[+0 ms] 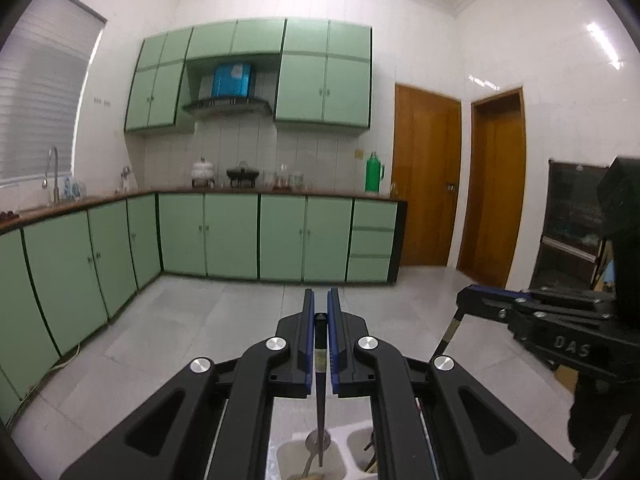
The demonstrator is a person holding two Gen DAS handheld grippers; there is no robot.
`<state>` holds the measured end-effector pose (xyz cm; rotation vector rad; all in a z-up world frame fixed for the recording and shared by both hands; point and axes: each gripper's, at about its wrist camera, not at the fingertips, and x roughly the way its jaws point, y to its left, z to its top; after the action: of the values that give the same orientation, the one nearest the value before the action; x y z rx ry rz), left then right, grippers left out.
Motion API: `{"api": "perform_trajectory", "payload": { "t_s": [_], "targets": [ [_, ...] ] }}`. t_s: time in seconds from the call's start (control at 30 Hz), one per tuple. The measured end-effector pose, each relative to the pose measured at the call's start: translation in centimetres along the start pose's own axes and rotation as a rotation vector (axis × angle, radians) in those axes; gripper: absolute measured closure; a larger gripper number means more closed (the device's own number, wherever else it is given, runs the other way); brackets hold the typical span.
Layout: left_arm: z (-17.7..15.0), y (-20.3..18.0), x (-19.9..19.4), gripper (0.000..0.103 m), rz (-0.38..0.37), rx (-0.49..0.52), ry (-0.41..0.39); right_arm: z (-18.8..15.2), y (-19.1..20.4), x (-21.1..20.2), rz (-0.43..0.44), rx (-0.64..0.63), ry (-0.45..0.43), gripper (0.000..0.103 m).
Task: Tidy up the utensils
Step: 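Lift both black chopsticks over the white holder and open both tools, then withdraw both tools from the holder back over the remaining chopsticks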
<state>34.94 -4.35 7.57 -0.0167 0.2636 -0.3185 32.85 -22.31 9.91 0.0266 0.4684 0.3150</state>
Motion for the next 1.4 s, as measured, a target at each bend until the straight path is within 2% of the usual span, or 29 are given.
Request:
{"api": "perform_trajectory", "payload": {
  "t_s": [0.13, 0.27, 0.37, 0.43, 0.47, 0.53, 0.6, 0.63, 0.77, 0.83, 0.9, 1.0, 1.4],
  "targets": [
    [-2.3, 0.5, 1.7, 0.097, -0.004, -0.007, 0.071, -1.9, -0.2, 1.9, 0.004, -0.001, 0.05, 0.097],
    [-3.5, 1.1, 1.7, 0.097, -0.009, -0.027, 0.11, -3.2, 0.0, 2.4, -0.011, -0.009, 0.074, 0.095],
    [-3.1, 1.4, 1.0, 0.092, -0.012, -0.029, 0.103, -3.5, 0.0, 1.6, -0.021, -0.01, 0.054, 0.091],
    [-2.7, 1.5, 0.1, 0.083, -0.008, -0.028, 0.09, -3.5, -0.1, 0.6, -0.032, -0.009, 0.034, 0.087],
    [-2.5, 1.6, -0.7, 0.081, -0.008, -0.03, 0.081, -3.6, -0.3, 0.2, -0.038, -0.007, 0.027, 0.083],
    [-2.2, 1.8, -1.5, 0.069, -0.008, -0.032, 0.073, -3.6, -0.7, -1.1, -0.057, -0.004, 0.007, 0.075],
    [-2.1, 1.8, -3.0, 0.057, 0.003, -0.032, 0.063, -3.9, -1.0, -2.4, -0.073, 0.001, -0.016, 0.061],
    [-2.2, 1.8, -3.6, 0.052, 0.008, -0.033, 0.061, -4.2, -1.1, -3.3, -0.082, 0.006, -0.028, 0.059],
    [-3.7, 1.7, -6.6, 0.048, 0.011, -0.04, 0.072, -6.3, -1.3, -6.0, -0.105, 0.015, -0.045, 0.044],
    [-5.1, 1.6, -8.1, 0.039, 0.022, -0.043, 0.084, -8.2, -1.3, -7.5, -0.111, 0.027, -0.048, 0.036],
    [-6.7, 1.5, -9.3, 0.037, 0.025, -0.046, 0.103, -9.9, -1.3, -8.6, -0.116, 0.037, -0.045, 0.022],
    [-9.4, 1.3, -10.7, 0.031, 0.037, -0.061, 0.143, -13.1, -0.8, -10.1, -0.119, 0.057, -0.027, 0.014],
    [-21.0, 1.0, -13.4, 0.029, 0.1, -0.081, 0.345, -25.0, 2.7, -9.6, -0.136, 0.129, 0.158, 0.012]
  ]
}}
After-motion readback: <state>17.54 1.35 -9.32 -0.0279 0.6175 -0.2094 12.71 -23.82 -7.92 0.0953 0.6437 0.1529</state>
